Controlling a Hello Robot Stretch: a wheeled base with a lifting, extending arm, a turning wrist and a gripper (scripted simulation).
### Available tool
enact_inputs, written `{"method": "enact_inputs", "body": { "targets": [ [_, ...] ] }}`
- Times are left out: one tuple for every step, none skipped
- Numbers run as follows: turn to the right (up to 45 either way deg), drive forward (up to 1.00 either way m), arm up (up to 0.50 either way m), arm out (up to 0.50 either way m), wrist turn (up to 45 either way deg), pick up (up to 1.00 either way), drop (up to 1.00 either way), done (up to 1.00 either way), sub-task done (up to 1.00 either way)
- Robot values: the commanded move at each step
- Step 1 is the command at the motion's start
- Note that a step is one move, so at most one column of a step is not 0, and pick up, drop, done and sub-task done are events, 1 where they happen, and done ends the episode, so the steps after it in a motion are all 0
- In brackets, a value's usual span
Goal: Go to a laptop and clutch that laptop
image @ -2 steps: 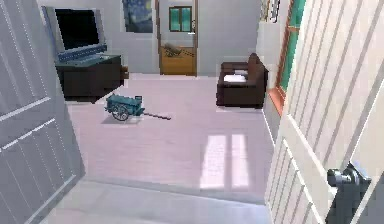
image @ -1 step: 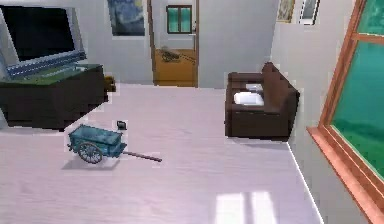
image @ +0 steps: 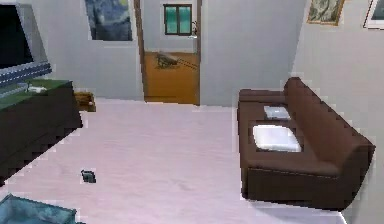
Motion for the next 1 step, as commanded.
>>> {"method": "enact_inputs", "body": {
  "targets": [
    [-6.0, 0.0, 0.0, 0.0, 0.0, 0.0, 0.0, 0.0, 0.0]
  ]
}}
